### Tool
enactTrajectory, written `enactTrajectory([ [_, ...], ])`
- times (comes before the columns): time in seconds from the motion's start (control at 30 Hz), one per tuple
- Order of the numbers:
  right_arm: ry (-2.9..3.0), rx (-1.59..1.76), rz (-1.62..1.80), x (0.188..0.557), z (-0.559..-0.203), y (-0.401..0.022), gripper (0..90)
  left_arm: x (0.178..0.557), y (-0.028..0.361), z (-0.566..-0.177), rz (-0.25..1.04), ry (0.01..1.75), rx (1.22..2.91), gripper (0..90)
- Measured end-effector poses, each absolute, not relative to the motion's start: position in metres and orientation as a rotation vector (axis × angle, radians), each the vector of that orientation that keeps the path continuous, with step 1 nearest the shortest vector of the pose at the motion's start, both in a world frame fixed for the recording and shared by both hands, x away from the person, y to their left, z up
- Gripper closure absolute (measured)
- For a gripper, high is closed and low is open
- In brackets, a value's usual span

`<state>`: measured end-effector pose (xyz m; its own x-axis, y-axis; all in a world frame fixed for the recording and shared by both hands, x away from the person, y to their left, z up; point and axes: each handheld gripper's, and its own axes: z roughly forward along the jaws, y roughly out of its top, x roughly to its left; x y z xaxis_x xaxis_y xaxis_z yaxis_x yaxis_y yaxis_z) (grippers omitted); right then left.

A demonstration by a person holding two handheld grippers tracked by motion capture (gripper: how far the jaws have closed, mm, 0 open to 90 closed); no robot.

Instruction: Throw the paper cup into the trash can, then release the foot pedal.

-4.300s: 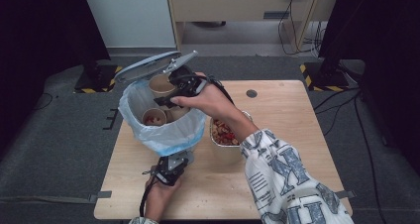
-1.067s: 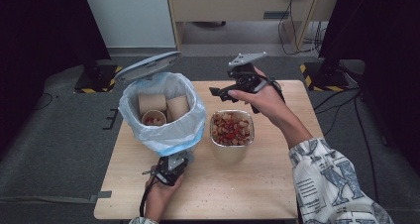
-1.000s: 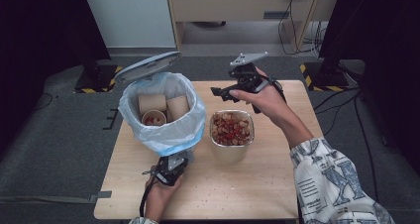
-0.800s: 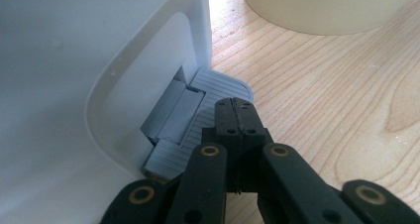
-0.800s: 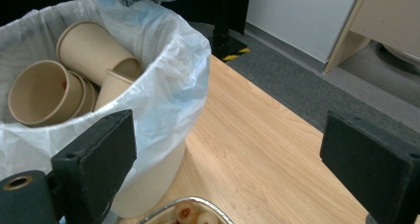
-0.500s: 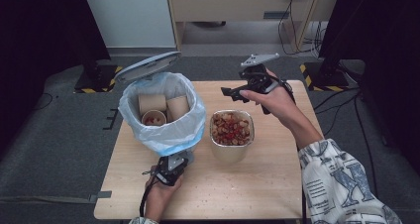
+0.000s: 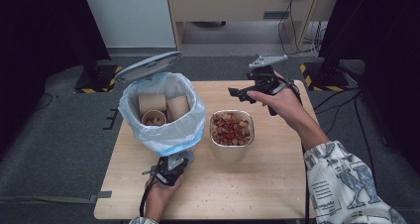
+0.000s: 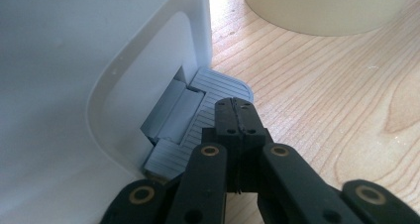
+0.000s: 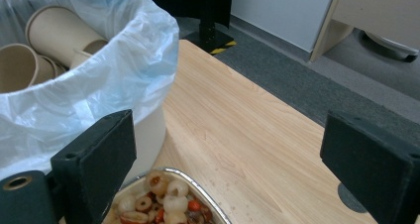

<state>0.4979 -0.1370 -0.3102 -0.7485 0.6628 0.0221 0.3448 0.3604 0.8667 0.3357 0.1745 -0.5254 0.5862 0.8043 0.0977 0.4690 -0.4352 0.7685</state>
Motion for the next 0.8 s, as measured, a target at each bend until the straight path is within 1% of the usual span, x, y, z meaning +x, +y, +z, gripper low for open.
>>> enactTrajectory([
  [0.27,2.268,0.939,1.318,0.496,-0.318,-0.165,7.7,0.332,0.172,-0.524,0.625,1.023,2.093,89.7],
  [0.3,2.262,0.953,1.314,0.496,-0.319,-0.17,7.7,0.33,0.171,-0.523,0.626,1.035,2.078,85.7],
  [0.33,2.257,0.96,1.313,0.496,-0.321,-0.174,7.7,0.328,0.172,-0.521,0.627,1.038,2.074,79.3],
  [0.43,2.241,0.996,1.295,0.496,-0.327,-0.187,7.7,0.318,0.174,-0.512,0.612,1.032,2.007,75.4],
  [0.6,2.216,1.054,1.275,0.498,-0.338,-0.204,7.3,0.308,0.179,-0.505,0.581,1.051,1.953,62.8],
  [0.8,2.177,1.11,1.256,0.498,-0.348,-0.218,6.4,0.308,0.188,-0.503,0.552,1.087,1.93,49.0],
])
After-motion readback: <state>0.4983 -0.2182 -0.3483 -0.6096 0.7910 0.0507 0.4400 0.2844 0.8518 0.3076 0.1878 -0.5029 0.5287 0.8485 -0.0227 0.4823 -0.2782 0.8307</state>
